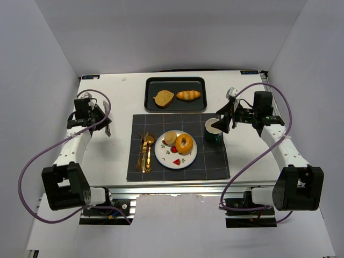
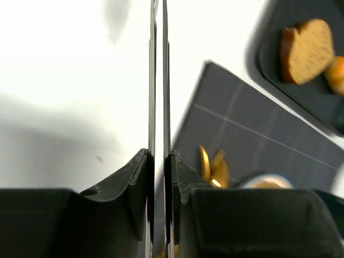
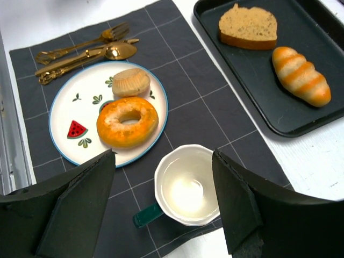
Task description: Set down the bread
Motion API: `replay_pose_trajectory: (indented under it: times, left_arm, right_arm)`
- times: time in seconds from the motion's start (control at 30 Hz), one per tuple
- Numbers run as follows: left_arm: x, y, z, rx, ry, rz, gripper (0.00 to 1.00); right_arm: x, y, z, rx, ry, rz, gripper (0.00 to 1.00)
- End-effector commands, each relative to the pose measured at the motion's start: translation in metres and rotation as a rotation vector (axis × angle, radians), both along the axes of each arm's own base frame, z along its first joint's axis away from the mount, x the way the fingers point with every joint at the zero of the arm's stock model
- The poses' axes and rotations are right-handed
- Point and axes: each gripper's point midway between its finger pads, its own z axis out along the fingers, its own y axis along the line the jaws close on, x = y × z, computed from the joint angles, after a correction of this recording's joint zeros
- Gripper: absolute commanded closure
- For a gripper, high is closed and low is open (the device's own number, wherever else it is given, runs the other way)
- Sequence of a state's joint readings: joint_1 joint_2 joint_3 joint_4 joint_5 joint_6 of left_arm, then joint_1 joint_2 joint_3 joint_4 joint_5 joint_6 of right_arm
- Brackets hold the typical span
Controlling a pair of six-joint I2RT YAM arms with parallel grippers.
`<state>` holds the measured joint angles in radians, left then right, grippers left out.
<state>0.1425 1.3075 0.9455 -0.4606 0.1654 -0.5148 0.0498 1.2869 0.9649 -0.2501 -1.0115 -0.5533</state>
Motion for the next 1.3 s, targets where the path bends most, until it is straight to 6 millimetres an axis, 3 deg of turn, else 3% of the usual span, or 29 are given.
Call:
replay_pose_trajectory:
  times: [0.0,0.2,0.23,0.33,0.5,0.6,0.7,0.83,0.97,1.0,1.27]
  left_arm:
    - [0.033,0.030,0.012,0.251,-0.124,-0.051,1.00]
    - [0.048,0.038,-0.036,0.339,-0.040,-0.159,0.89]
    - [0.048,0.039,-0.042,0.360,-0.025,-0.179,0.82]
    - [0.044,0.041,-0.066,0.371,0.035,-0.207,0.75]
    - [0.036,0.044,-0.091,0.350,0.140,-0.217,0.68]
    - [0.032,0.044,-0.098,0.334,0.153,-0.209,0.65]
    - [0.030,0.045,-0.096,0.331,0.143,-0.184,0.56]
    - [0.026,0.046,-0.091,0.311,0.132,-0.146,0.41]
    - [0.028,0.043,-0.075,0.287,0.078,-0.115,0.18]
    - [0.030,0.042,-0.067,0.278,0.052,-0.101,0.02]
    - [0.020,0.038,-0.031,0.258,-0.033,-0.062,0.02]
  right_arm:
    - [0.005,0.001,0.001,-0.036,-0.010,-0.008,0.23]
    - [0.010,-0.001,0.005,-0.063,-0.030,-0.009,0.22]
    - [0.010,-0.001,0.004,-0.067,-0.030,-0.010,0.22]
    - [0.011,-0.002,0.005,-0.072,-0.033,-0.016,0.22]
    - [0.011,-0.006,0.005,-0.091,-0.018,-0.038,0.22]
    - [0.012,-0.009,0.003,-0.108,0.023,-0.069,0.11]
    - [0.016,-0.016,-0.003,-0.133,0.078,-0.137,0.11]
    - [0.039,-0.037,-0.003,-0.162,0.143,-0.366,0.11]
    - [0.060,-0.056,0.009,-0.171,0.139,-0.543,0.11]
    - [0.065,-0.062,0.012,-0.178,0.139,-0.588,0.11]
    - [0.083,-0.065,0.041,-0.120,0.156,-0.670,0.11]
